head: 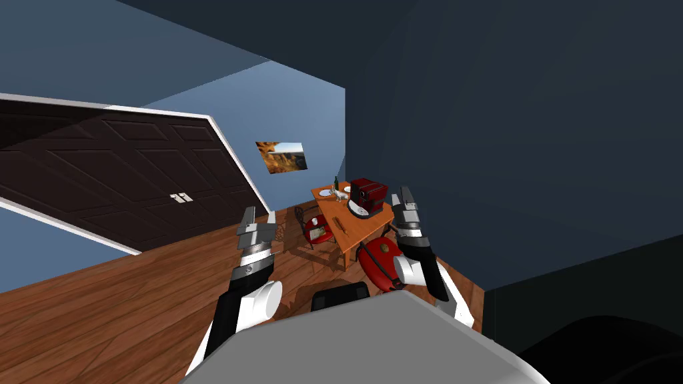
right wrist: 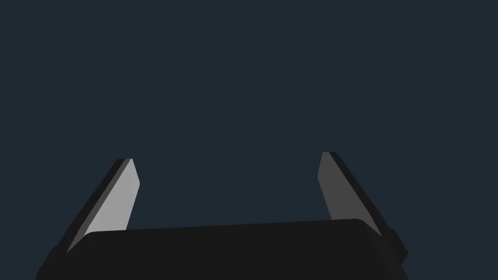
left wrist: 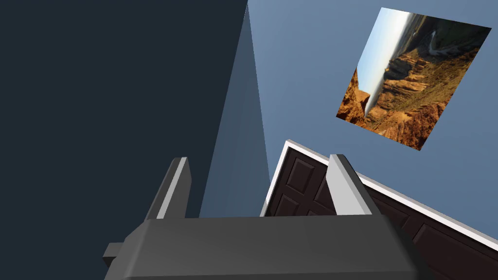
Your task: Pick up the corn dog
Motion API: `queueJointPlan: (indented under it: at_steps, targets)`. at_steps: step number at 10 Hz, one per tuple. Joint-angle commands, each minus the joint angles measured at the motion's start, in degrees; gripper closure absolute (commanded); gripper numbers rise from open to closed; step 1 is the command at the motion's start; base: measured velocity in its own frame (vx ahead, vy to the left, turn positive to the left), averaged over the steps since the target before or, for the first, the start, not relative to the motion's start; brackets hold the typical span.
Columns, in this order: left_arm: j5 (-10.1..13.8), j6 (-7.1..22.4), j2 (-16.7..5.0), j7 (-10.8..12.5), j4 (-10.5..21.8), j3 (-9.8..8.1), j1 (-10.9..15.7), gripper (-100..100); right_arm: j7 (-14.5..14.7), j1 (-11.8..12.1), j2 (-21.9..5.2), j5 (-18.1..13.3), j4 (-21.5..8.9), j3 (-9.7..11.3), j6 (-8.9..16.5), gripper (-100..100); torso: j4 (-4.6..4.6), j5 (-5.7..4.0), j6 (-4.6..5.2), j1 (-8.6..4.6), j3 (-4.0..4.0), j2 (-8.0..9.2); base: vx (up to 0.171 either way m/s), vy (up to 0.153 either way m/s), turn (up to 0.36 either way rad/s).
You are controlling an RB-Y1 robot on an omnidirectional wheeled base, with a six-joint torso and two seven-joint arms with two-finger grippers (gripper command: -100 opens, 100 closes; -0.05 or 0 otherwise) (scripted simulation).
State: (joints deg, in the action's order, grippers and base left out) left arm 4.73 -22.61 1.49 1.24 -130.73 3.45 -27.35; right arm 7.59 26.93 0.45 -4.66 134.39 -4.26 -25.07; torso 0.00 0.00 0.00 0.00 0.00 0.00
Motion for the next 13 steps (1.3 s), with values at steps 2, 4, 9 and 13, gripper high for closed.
queueJointPlan:
  at_steps: [2, 4, 9, 13]
  targets:
    - [0.0, 0.0, 0.0, 0.0, 0.0, 0.0, 0.0, 0, -0.3, 0.0, -3.2, -0.2, -0.1, 1.0, 0.5, -100, -0.01, 0.02, -0.01, 0.13, -0.02, -0.04, 0.026, 0.066, 0.022]
    - [0.0, 0.0, 0.0, 0.0, 0.0, 0.01, 0.0, 0, -0.7, 0.1, -5.6, -0.5, -0.4, 2.3, 1.3, -100, -0.04, 0.12, -0.01, 0.59, -0.1, -0.17, 0.063, 0.198, 0.036]
    - [0.0, 0.0, 0.0, 0.0, 0.0, 0.03, 0.0, 0, -2.0, 1.6, -10.7, -1.8, -3.6, 7.0, 4.8, -100, -0.06, 0.32, -0.03, 1.42, -0.18, -0.32, 0.075, 0.326, 0.068]
    - [0.0, 0.0, 0.0, 0.0, 0.0, 0.02, 0.0, 0, -2.6, 3.4, -14.4, -2.9, -7.6, 10.4, 7.7, -100, -0.08, 0.27, -0.01, 1.02, -0.2, -0.32, 0.103, 0.3, 0.076]
